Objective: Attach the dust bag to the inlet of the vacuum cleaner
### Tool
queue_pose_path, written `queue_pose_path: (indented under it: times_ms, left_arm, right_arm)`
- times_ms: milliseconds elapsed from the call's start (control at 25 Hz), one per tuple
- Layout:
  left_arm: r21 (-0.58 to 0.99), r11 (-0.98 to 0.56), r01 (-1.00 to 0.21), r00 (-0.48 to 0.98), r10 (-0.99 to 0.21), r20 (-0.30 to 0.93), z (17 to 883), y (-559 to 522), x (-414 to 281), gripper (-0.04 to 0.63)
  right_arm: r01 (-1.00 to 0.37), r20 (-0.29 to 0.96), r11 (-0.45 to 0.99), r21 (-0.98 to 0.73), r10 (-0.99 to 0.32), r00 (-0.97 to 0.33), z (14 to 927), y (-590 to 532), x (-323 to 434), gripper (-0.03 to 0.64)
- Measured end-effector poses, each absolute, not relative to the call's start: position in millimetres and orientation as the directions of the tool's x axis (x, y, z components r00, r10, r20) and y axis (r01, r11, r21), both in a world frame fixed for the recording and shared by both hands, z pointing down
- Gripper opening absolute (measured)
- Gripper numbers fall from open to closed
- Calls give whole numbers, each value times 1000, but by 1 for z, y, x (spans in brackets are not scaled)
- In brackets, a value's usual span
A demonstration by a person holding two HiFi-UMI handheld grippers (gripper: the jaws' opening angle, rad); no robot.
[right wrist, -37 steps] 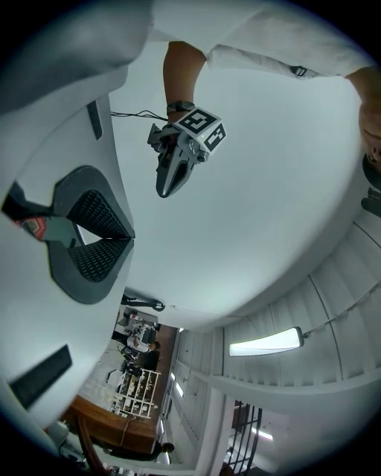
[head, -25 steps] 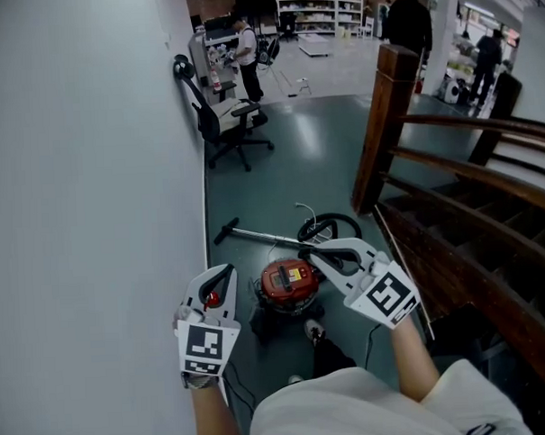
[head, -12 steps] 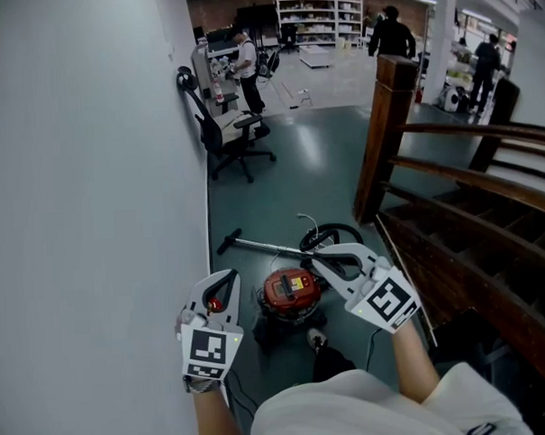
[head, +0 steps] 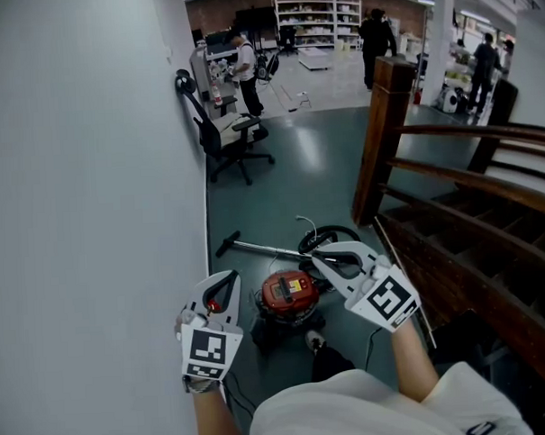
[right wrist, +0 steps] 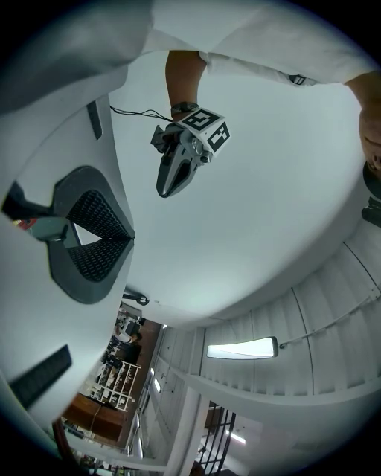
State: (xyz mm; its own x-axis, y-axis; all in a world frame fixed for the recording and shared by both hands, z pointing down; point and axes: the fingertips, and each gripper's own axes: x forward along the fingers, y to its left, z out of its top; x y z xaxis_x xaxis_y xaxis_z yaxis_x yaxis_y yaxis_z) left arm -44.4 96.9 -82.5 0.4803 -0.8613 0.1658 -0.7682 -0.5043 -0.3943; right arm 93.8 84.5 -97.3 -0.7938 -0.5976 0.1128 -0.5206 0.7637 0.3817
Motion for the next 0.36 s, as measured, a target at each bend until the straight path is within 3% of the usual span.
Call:
queue_pose_path:
  times_ms: [360]
  left_arm:
    - [-386,-518,-763,489,-854,180,-76,102,-33,2]
  right_arm:
    - [-515,124,765,386,-597,-793,-96,89,101,28]
